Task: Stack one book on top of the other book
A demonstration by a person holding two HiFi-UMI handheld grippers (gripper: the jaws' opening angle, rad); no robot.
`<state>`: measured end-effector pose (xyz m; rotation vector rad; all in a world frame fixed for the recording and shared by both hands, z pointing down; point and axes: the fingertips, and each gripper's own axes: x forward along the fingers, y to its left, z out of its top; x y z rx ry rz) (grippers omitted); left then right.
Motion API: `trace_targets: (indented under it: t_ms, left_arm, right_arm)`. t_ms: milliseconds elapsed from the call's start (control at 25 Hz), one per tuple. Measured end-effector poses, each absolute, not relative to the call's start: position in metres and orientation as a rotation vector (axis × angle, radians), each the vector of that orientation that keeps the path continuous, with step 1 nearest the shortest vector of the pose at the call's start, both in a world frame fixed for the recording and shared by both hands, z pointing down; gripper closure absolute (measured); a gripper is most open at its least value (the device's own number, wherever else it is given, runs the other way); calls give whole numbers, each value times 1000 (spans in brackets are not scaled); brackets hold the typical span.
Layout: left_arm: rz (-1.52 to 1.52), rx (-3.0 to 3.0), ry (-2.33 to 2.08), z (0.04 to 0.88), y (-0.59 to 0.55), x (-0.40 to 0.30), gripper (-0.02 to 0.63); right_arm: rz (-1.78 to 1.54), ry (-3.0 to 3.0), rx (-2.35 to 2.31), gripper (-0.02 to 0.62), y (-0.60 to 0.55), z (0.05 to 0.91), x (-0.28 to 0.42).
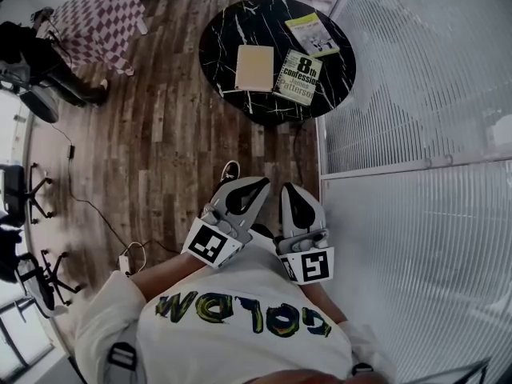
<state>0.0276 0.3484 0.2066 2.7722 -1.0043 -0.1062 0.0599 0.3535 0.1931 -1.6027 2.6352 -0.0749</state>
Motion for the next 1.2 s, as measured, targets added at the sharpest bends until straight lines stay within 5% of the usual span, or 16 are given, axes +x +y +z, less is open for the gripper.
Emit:
trace_targets:
  t_ms: [1200]
  left_arm:
    - [-122, 2754, -984, 217, 195, 6, 604]
  right_arm:
    - [-129, 2630, -1668, 594, 201, 212, 45]
